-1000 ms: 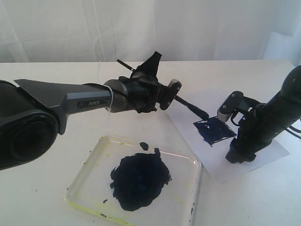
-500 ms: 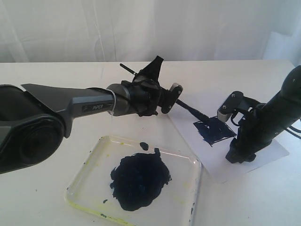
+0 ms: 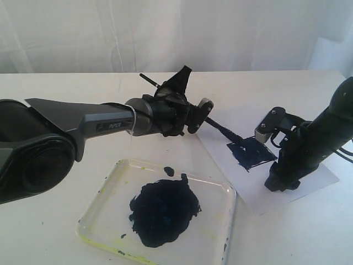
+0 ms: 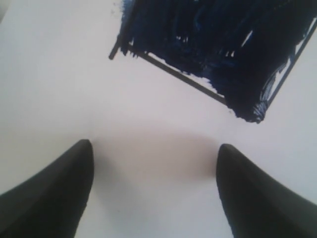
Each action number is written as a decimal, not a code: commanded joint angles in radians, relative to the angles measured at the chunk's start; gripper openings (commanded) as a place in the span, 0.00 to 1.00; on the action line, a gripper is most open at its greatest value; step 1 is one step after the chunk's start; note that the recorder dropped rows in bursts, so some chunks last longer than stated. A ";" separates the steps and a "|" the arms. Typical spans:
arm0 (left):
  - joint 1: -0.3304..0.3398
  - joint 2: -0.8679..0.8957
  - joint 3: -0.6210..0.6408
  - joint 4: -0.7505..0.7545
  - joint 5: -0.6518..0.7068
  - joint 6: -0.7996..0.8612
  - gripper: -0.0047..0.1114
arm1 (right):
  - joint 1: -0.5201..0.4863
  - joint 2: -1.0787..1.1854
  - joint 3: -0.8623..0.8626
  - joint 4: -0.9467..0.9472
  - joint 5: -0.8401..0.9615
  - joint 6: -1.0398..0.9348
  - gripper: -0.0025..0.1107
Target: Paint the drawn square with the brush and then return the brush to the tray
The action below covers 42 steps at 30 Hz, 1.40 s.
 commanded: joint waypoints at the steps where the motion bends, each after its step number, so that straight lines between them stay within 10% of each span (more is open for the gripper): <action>1: -0.002 -0.003 -0.003 0.019 0.068 0.037 0.04 | 0.000 0.009 0.009 -0.003 0.006 -0.006 0.60; 42: 0.012 -0.046 0.067 -0.013 -0.036 -0.020 0.04 | 0.000 0.009 0.009 -0.003 -0.006 -0.004 0.60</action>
